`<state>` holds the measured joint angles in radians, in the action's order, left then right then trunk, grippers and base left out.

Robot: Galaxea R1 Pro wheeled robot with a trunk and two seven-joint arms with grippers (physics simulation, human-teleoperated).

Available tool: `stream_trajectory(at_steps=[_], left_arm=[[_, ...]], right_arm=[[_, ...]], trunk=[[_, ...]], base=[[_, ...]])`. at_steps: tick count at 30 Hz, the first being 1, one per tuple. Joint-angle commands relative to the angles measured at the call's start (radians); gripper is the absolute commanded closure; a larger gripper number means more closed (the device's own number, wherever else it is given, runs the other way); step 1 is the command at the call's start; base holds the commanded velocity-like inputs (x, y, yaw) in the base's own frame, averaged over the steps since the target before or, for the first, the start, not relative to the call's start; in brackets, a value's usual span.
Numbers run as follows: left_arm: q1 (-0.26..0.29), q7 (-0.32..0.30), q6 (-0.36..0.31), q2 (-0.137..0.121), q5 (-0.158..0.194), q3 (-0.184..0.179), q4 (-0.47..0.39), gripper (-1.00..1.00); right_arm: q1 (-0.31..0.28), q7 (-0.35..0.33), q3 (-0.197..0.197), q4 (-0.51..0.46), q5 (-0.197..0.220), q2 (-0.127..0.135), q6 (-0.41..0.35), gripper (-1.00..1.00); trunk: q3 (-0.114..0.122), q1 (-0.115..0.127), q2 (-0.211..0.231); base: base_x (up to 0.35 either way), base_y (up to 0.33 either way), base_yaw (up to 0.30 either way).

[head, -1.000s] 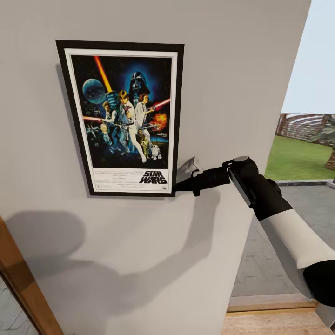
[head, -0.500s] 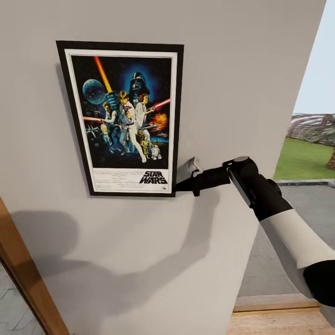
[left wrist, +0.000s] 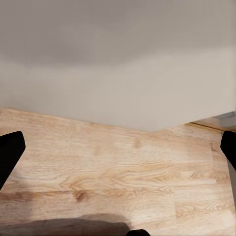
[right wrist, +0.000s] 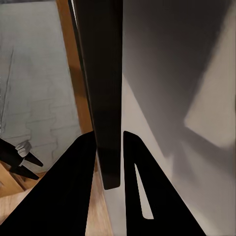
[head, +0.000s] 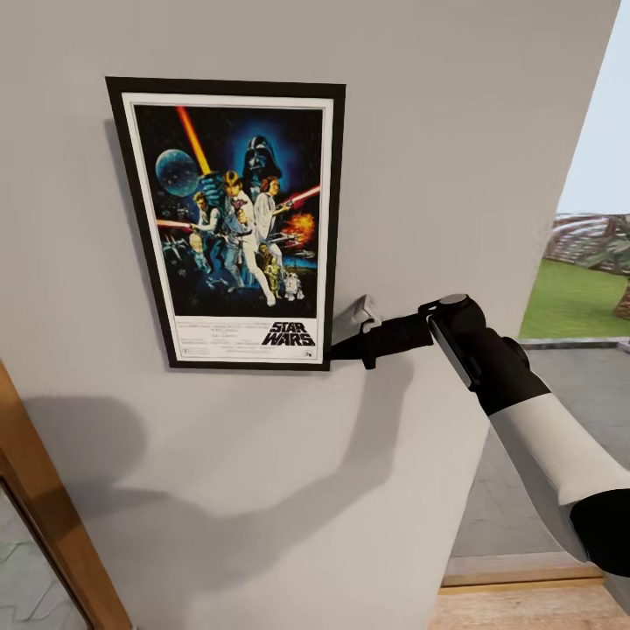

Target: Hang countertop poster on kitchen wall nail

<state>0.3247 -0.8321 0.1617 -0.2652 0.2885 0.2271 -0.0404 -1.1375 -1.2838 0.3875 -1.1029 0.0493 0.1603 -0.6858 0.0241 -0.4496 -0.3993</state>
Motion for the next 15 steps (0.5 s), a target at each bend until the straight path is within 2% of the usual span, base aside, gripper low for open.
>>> stream_trajectory(at_steps=[1, 15], left_arm=[[0.0, -0.002, 0.005, 0.0, -0.002, 0.002, 0.002, -1.0], [0.0, -0.002, 0.005, 0.0, -0.002, 0.002, 0.002, -1.0]], right_arm=[[-0.001, 0.0, 0.002, 0.0, 0.006, 0.001, -0.011, 1.0], [-0.001, 0.0, 0.002, 0.0, 0.007, 0.001, -0.011, 1.0]], trunk=[[0.0, 0.0, -0.001], [0.0, 0.0, -0.001]], base=[[0.0, 0.051, 0.0], [0.0, 0.013, 0.0]])
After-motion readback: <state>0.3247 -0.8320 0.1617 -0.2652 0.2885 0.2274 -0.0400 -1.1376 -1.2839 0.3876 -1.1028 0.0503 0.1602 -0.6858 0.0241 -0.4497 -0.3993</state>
